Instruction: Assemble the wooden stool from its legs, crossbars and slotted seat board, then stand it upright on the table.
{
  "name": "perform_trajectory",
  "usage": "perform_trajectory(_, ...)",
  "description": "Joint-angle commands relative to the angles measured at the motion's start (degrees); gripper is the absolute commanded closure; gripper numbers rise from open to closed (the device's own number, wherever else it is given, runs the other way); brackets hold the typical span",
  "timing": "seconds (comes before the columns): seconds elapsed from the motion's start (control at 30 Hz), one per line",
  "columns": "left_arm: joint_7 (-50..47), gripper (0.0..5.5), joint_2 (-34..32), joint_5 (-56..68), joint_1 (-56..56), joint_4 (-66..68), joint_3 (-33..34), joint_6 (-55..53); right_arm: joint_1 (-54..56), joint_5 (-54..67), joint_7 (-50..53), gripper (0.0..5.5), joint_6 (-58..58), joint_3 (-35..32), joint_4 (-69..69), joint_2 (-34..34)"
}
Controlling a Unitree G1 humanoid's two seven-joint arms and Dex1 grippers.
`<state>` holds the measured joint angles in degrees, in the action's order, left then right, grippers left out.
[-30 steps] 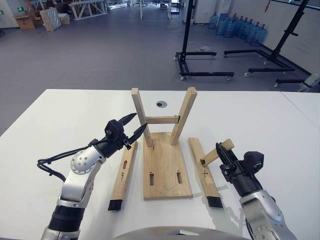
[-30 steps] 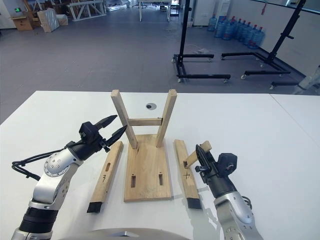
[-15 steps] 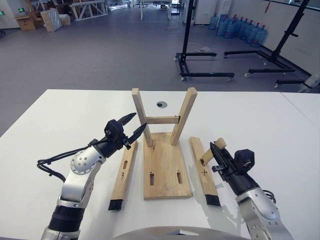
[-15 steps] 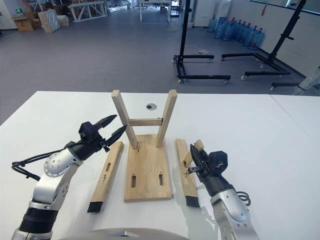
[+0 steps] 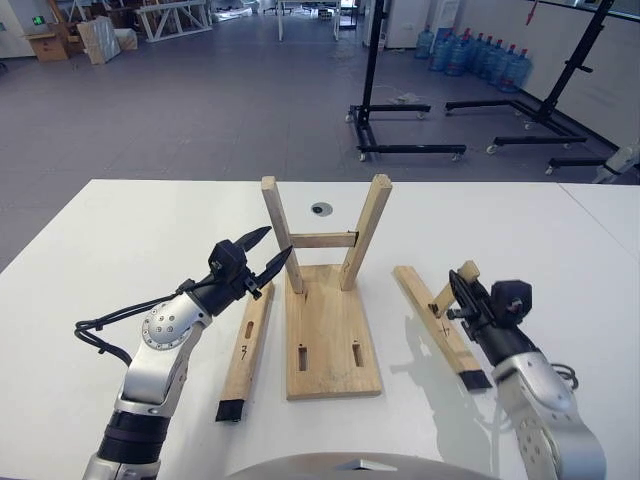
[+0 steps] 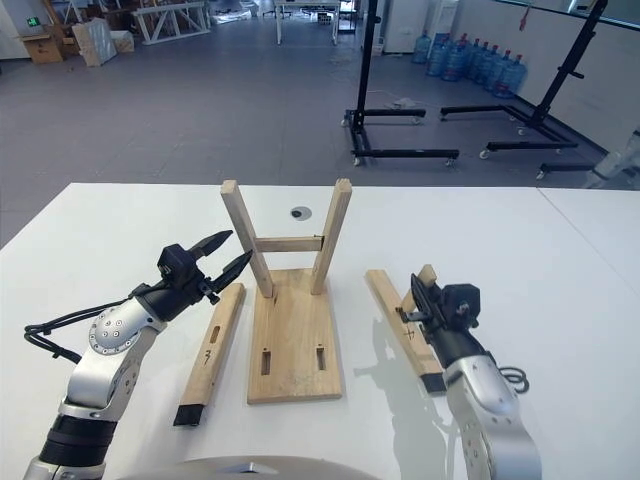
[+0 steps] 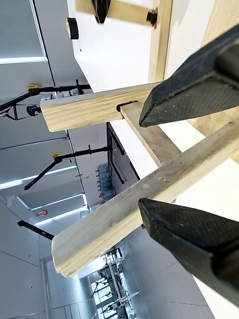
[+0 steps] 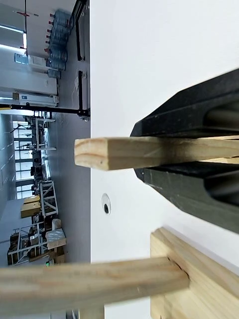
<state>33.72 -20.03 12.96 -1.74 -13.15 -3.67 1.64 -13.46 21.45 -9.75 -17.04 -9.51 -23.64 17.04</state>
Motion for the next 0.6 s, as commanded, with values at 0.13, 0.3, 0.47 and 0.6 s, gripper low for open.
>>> perform_trajectory(0.13,0.17,2.88,-0.01,-0.45,-0.43,0.73,-0.24,0.38,3.58,0.55,-2.44,5.12,-1.18,-1.48,4.89,0.64)
perform_trajectory(0.3,-0.50,2.88,0.47,-0.78,-0.38,0.91,-0.28,0.61,7.79,2.06,-4.97,5.12,1.76,-3.88,4.74,1.48)
perform_trajectory(0.47,-1.40,2.88,1.10,-1.31,-0.08,1.19,-0.18,1.34,11.78,7.34,-5.03,5.12,1.79,-7.90,2.57,0.52)
perform_trajectory(0.6,-2.01,2.88,1.33,-1.60,0.48,0.96,0.12,1.74,7.86,8.86,-5.00,5.12,-1.79,-7.48,-0.59,0.93)
